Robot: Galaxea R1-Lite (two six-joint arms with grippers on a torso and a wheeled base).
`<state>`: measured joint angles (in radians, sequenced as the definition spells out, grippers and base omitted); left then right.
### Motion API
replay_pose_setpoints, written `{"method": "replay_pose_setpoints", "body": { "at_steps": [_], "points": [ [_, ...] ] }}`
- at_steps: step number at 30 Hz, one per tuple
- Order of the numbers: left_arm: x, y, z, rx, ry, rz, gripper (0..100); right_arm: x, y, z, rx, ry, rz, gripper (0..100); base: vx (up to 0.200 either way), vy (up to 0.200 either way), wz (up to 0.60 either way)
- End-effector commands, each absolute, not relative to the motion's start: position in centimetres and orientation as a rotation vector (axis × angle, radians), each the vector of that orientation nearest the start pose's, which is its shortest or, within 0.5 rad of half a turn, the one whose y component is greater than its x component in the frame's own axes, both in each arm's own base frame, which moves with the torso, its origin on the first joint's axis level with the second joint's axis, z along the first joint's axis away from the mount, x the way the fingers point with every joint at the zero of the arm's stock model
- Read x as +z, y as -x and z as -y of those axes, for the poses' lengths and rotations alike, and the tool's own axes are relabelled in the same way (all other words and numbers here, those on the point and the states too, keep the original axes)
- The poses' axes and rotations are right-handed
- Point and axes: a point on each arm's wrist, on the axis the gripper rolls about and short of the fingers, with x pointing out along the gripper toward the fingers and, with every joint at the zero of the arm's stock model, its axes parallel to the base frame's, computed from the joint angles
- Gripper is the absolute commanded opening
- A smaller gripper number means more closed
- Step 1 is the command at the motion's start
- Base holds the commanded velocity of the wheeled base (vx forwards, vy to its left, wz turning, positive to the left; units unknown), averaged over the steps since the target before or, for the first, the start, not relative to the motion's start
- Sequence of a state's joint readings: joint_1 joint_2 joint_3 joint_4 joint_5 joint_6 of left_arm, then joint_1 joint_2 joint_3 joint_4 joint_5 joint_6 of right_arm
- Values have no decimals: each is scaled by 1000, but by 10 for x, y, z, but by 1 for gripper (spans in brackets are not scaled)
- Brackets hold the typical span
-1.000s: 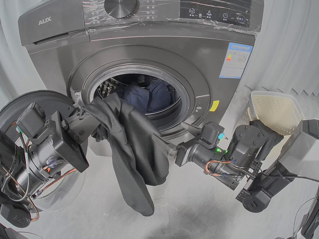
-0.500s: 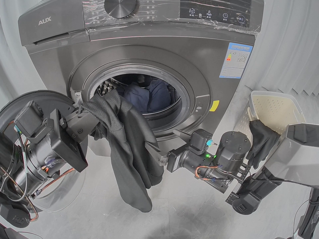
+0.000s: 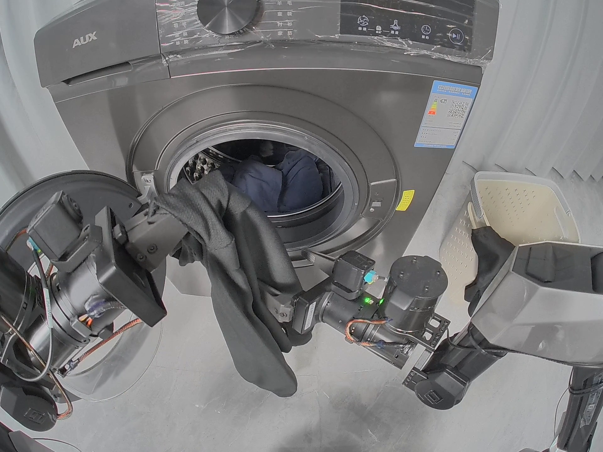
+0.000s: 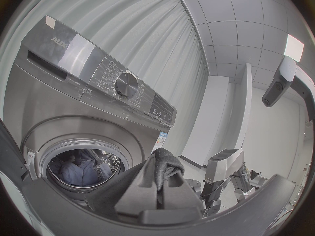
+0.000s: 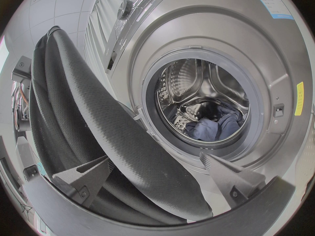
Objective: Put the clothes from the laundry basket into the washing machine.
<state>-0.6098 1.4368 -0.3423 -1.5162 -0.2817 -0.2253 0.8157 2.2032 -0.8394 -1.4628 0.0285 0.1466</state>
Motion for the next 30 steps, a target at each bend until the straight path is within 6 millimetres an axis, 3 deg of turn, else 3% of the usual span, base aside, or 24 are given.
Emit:
{"method": "replay_pose_setpoints", "body": {
  "at_steps": [1,7,15,16,23,24,30],
  "points": [
    [218,-162,118,-916,276,328,0,93,-263,-287,868,-176,23,100,0,0,0],
    [219,-161,119,-922,278,333,0,99,-256,-281,870,-177,22,100,0,0,0],
    [221,-156,119,-936,280,343,0,88,-284,-290,831,-182,46,100,0,0,0],
    [221,-156,119,-938,282,342,0,88,-286,-293,830,-187,59,0,0,0,0],
    [220,-158,119,-930,282,336,0,105,-287,-294,832,-210,111,0,0,0,0],
    [219,-159,119,-927,281,333,0,119,-281,-285,822,-217,128,0,0,0,0],
    [220,-162,117,-907,284,333,0,155,-256,-237,763,-216,144,0,0,0,0]
  ]
}}
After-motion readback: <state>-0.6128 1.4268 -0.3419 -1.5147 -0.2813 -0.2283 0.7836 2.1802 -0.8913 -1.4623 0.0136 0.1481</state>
